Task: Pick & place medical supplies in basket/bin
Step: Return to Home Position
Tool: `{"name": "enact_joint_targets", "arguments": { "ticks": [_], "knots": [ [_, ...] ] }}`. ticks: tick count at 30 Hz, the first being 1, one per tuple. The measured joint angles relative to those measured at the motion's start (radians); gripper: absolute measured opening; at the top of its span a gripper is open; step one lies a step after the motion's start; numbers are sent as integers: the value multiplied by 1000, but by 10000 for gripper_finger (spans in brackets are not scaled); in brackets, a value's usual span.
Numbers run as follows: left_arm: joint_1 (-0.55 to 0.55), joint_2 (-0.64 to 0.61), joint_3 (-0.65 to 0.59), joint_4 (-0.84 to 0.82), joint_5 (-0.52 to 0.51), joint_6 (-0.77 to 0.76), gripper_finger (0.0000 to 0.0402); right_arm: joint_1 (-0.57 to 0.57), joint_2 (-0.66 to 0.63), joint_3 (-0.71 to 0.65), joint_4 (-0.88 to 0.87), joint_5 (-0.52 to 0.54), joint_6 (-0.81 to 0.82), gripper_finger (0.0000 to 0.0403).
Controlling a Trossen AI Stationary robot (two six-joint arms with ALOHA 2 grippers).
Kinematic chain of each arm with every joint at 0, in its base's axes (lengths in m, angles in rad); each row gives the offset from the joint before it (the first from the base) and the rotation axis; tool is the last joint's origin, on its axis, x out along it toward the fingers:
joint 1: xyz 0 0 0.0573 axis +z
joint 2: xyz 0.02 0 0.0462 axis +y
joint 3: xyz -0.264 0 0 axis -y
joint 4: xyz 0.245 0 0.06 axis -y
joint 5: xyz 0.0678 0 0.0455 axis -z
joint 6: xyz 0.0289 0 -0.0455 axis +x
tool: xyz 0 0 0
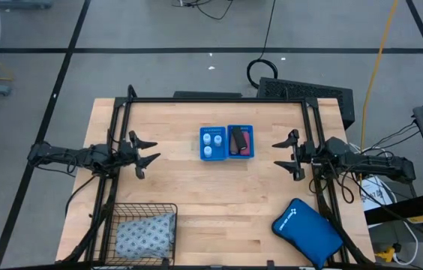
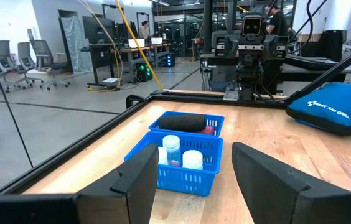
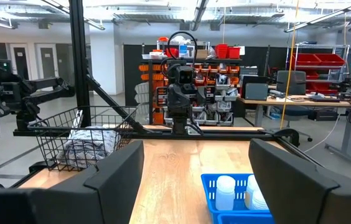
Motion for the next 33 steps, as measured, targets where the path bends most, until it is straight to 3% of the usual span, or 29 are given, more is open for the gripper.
{"name": "enact_joint_targets", "arguments": {
  "ticks": [33],
  "knots": [
    [0,0,0,0,0,0,214,0,0,0,0,0,0,281]
  ]
}}
